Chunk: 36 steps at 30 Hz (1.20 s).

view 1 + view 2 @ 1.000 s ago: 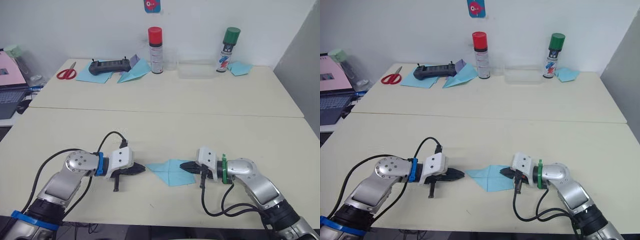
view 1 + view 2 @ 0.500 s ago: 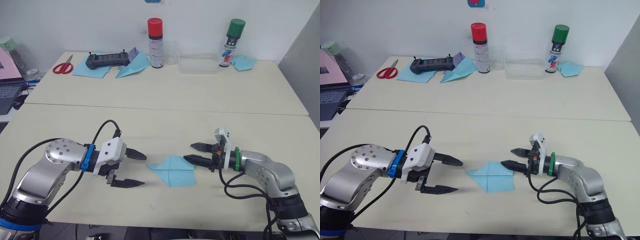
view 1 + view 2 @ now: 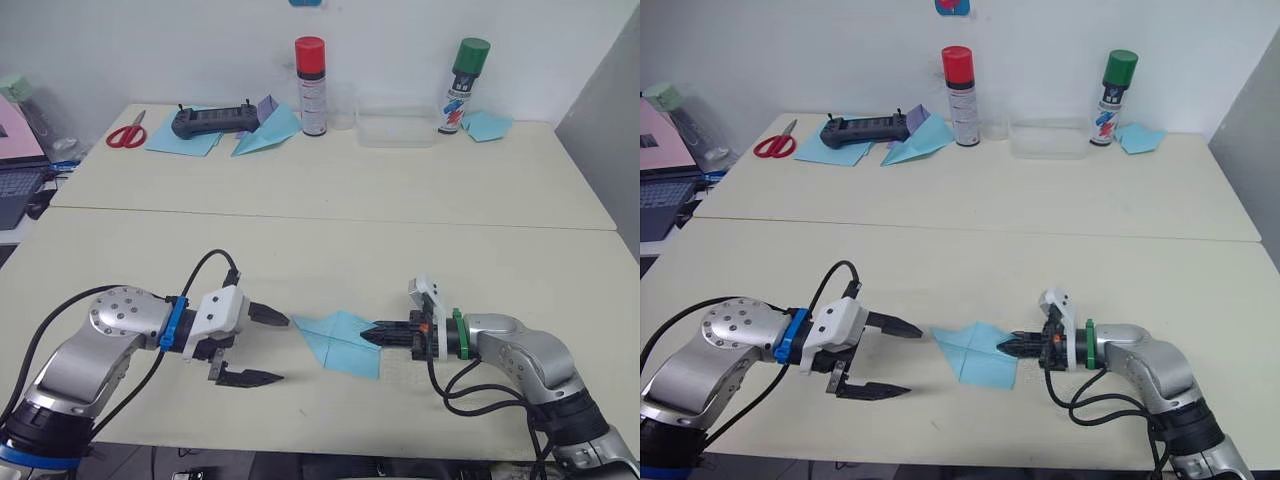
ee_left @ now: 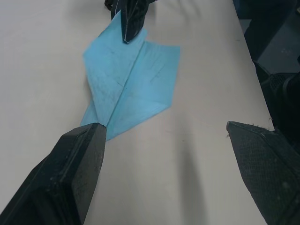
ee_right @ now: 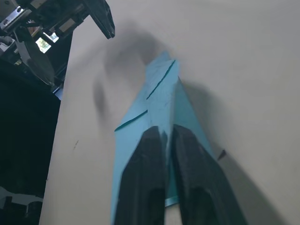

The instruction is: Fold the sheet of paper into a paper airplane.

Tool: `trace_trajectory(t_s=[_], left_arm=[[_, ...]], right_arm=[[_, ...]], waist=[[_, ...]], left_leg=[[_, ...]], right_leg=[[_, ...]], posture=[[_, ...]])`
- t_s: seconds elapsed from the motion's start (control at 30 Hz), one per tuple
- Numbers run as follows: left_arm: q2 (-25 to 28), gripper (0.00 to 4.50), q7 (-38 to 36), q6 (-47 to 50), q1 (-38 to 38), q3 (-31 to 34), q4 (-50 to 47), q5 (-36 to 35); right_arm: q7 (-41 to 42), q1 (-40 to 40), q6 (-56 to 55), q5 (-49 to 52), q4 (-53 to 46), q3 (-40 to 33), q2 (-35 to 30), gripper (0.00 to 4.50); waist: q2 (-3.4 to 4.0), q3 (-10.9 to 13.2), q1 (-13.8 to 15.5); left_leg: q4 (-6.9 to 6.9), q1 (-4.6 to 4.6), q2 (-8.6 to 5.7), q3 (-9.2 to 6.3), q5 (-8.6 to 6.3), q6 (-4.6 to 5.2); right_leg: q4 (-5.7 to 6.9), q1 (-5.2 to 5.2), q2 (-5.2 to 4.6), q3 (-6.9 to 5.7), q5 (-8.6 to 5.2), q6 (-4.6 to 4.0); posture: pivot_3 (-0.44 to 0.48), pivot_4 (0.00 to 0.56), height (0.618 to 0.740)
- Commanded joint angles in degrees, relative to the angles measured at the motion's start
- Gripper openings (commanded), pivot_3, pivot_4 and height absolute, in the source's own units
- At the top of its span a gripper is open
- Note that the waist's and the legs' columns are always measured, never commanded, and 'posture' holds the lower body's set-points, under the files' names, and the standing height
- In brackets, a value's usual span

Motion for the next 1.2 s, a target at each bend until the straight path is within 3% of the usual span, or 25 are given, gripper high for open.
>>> trace_trajectory(t_s=[0.03,0.17,0.23,0.3,0.37,0.53,0.63,0.73,0.9,1.0,1.1,1.2], left_arm=[[1.01,4.50,0.10,-0.11,-0.18,2.07,-1.24,-0.51],[1.30,4.50,0.53,0.65,-0.20,2.68,-1.54,-0.92],[1.07,4.50,1.52,0.86,-0.01,3.65,-1.56,-1.10],[1.94,4.50,1.07,2.07,3.01,5.17,-3.17,-2.47],[2.91,4.50,0.44,2.02,5.75,6.22,-4.33,-2.42],[2.56,4.50,2.07,1.63,6.28,5.91,-5.60,-1.75],[2.08,4.50,2.52,2.12,6.30,5.41,-6.31,-2.06],[1.81,4.50,2.71,1.85,6.22,5.16,-6.04,-1.93],[-5.00,4.50,8.75,3.97,-1.69,2.59,-1.72,-0.98],[-10.06,4.50,13.69,6.86,-6.87,1.66,1.57,-0.66],[-17.21,3.89,19.03,6.53,-11.42,0.35,7.15,0.85],[-21.79,2.93,22.46,7.67,-12.59,-1.14,10.49,2.04]], right_arm=[[-1.64,-1.23,-1.01,0.93,-1.45,-2.44,1.20,0.04],[-3.59,-3.05,-3.06,1.03,-3.13,-4.81,2.68,0.04],[-4.77,-4.85,-14.71,-6.51,-5.18,-3.68,2.50,0.04],[-7.74,-5.26,-35.32,-22.79,-3.94,1.92,-0.37,0.04],[-8.64,-5.50,-51.95,-32.32,0.58,5.81,-2.06,0.04],[-12.31,-4.29,-75.45,-44.25,9.12,10.45,-4.48,0.04],[-8.05,-1.04,-75.91,-39.70,7.52,11.59,-6.27,0.65],[-4.01,2.27,-72.22,-33.45,3.09,10.88,-8.74,1.72],[2.12,7.91,-63.14,-22.19,-4.99,7.88,-14.46,3.60],[3.35,8.72,-58.80,-18.03,-7.10,6.23,-15.48,3.60],[-1.30,4.76,-53.39,-17.96,-4.57,4.10,-11.05,3.65],[-6.12,1.40,-47.24,-17.45,-2.79,2.73,-5.18,3.65]], waist=[[0.00,0.00,0.01],[0.01,0.01,0.01],[0.05,0.05,0.02],[0.06,0.05,-0.12],[0.06,0.05,-0.08],[0.05,0.05,0.40],[0.05,0.05,0.58],[0.05,0.05,0.57],[0.06,0.06,0.89],[0.02,0.05,1.25],[0.01,0.05,0.96],[0.01,0.04,0.52]], left_leg=[[0.03,-0.01,-0.01,0.00,0.00,0.00],[0.06,-0.01,-0.02,0.05,0.00,0.00],[0.05,-0.04,-0.01,0.04,0.00,0.00],[0.04,-0.05,-0.01,0.04,0.00,0.00],[-0.01,-0.04,0.01,0.09,-0.01,-0.01],[-0.03,-0.04,0.00,0.08,-0.01,-0.01],[0.05,-0.04,-0.05,0.09,-0.01,-0.01],[0.10,-0.01,-0.05,0.09,0.00,-0.01],[0.25,0.11,-0.04,0.00,0.01,0.00],[0.40,0.11,-0.07,-0.04,0.01,0.00],[0.56,0.13,-0.08,-0.04,0.01,0.01],[0.69,0.13,-0.06,-0.05,0.01,0.00]], right_leg=[[0.00,0.00,0.00,0.01,0.02,0.02],[0.00,0.00,-0.01,0.06,0.05,0.06],[0.00,-0.04,0.00,0.05,0.05,0.06],[0.00,-0.06,0.00,0.04,0.05,0.06],[-0.07,-0.08,-0.01,0.04,0.03,0.06],[-0.03,-0.07,-0.02,0.01,0.00,0.02],[-0.03,0.01,-0.07,0.05,0.01,0.01],[0.01,0.05,-0.07,0.06,0.02,0.02],[0.22,0.16,-0.04,0.01,0.03,0.03],[0.32,0.20,-0.02,0.00,0.05,0.07],[0.42,0.23,0.01,0.03,0.10,0.13],[0.61,0.21,0.04,0.05,0.10,0.14]], posture=[[0.000,0.150,0.740],[0.000,0.150,0.740],[0.000,0.150,0.740],[0.000,0.150,0.740],[0.000,0.150,0.740],[0.000,0.150,0.740],[0.000,0.150,0.740],[0.000,0.150,0.740],[0.000,0.150,0.740],[0.000,0.150,0.740],[0.000,0.150,0.740],[0.000,0.150,0.740]])
